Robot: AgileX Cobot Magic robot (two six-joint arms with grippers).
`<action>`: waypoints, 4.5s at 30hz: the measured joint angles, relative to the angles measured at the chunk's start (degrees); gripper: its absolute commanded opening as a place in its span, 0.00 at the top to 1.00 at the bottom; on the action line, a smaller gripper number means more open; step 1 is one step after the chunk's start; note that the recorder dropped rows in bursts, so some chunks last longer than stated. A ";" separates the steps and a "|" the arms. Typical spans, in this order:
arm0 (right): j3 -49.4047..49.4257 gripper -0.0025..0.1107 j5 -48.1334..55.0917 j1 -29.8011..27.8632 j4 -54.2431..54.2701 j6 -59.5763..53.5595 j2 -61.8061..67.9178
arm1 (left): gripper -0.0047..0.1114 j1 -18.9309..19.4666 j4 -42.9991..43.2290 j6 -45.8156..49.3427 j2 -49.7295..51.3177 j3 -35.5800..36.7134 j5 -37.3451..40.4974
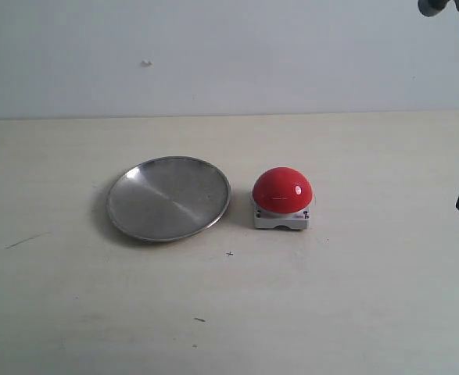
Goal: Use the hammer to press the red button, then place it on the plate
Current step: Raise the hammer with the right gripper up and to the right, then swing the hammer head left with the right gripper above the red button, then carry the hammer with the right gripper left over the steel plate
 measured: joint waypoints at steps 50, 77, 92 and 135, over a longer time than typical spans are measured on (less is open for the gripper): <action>-31.49 0.98 49.24 -0.33 -24.55 22.30 32.98 | 0.96 -4.16 0.00 0.04 0.00 0.00 0.00; -35.94 0.98 43.59 -0.33 -21.08 16.08 39.95 | 0.96 -4.16 0.10 0.04 0.00 0.00 0.00; -40.55 0.98 47.80 0.55 -29.15 17.84 42.16 | 0.96 -4.16 0.10 0.04 0.00 0.00 0.00; -36.96 0.98 35.16 6.51 -29.55 21.38 46.92 | 0.96 -4.16 0.10 0.04 0.00 0.00 0.00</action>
